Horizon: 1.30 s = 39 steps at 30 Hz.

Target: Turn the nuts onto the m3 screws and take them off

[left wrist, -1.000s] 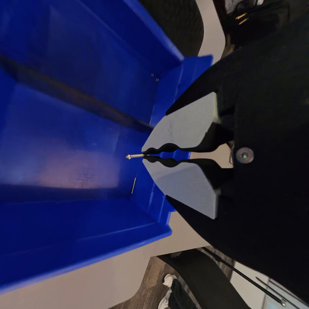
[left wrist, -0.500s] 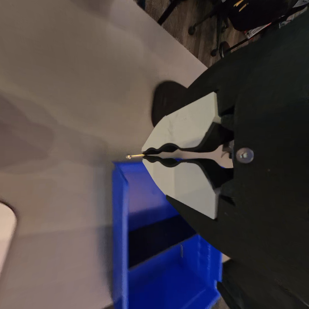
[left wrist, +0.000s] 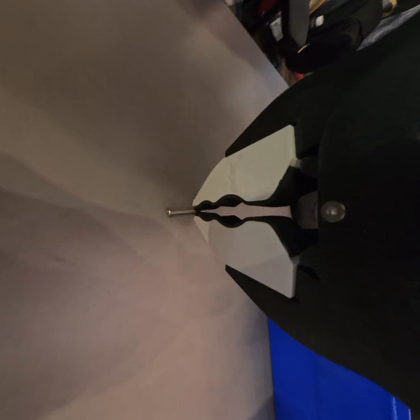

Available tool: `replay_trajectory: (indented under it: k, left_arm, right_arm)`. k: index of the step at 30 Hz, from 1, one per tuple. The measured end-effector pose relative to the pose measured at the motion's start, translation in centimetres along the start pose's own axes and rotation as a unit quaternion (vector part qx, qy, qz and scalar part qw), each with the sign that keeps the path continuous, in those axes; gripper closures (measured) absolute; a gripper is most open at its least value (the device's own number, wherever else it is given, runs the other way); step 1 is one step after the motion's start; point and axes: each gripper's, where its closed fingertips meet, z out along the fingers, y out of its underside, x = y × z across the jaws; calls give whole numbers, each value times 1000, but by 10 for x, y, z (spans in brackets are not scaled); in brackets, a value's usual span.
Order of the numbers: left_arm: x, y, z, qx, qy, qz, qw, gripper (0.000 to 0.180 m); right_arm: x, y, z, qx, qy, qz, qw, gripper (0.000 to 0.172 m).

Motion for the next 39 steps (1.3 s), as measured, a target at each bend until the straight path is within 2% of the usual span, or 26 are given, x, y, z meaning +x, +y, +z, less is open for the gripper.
replay_trajectory:
  k: [6, 9, 11, 15, 19, 22, 26, 32, 36, 39]
  left_arm:
    - [-3, -7, -2, 22, -3, -5, 1000, 178]
    - [-3, -4, -7, 44, -6, -23, 999, 157]
    - [-4, 5, -21, 60, -17, -30, 998, 152]
    - [-28, 54, -68, 74, -61, -70, 993, 152]
    - [-80, 134, -94, 41, -110, -112, 987, 151]
    - [-107, 184, -86, 4, -101, -123, 987, 151]
    - [-127, 229, -59, -62, -59, -135, 987, 149]
    - [-125, 241, -23, -110, 20, -96, 989, 148]
    - [-126, 241, -3, -136, 41, -79, 987, 148]
    - [-129, 254, 9, -189, 38, -70, 979, 145]
  right_arm:
    - [0, 0, 0, -1, -1, 1, 1000, 159]
    - [0, 0, 1, -2, -1, 0, 1000, 159]
    - [1, 0, 1, -1, -2, 2, 1000, 159]
    - [2, 0, 1, 0, -5, 8, 1000, 159]
    - [2, 0, 1, -1, -5, 7, 1000, 159]
    - [1, 0, 2, -5, -5, 3, 1000, 159]
    - [1, 1, 3, -8, -8, 5, 1000, 159]
    - [2, 1, 4, -9, -8, 6, 1000, 159]
    - [0, 2, 5, -12, -9, -1, 1000, 159]
    - [-1, 2, 5, -14, -7, -9, 1000, 159]
